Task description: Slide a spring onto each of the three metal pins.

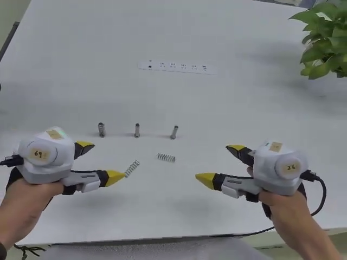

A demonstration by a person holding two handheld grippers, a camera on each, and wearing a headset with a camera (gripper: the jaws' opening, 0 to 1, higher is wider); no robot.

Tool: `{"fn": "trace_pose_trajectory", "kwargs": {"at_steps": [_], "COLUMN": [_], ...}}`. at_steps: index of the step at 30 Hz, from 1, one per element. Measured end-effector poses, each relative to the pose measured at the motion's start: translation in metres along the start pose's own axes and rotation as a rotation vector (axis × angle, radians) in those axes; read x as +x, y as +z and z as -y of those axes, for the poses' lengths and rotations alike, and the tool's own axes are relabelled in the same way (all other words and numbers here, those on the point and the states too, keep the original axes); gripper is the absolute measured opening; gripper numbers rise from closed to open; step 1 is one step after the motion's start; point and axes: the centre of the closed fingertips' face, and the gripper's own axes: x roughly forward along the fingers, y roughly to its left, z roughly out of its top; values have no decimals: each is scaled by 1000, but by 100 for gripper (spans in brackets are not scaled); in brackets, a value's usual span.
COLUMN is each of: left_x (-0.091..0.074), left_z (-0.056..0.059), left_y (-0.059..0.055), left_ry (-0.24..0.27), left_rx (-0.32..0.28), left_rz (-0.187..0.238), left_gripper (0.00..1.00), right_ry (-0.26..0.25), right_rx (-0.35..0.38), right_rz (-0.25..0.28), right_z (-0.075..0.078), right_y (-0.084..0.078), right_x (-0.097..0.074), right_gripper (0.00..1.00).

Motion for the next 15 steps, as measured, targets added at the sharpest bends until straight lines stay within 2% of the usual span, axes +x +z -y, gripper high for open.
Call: {"fn": "trace_pose_trajectory", "kwargs": {"at_steps": [9,15], "left_x": [21,36], "left_z": [1,2], "left_y": [-5,-15], "left_ry": [-24,-37], "left_rx": [-1,-7], "left_rz": [-33,-65], "left_gripper": [61,60], "right_ry": [7,15], "right_rx": [-1,-3], "right_rz": [-3,-10], "right_z": [-3,-7], "right_y": [0,-2], "right_x": [0,2], "right_gripper": [70,70]}}
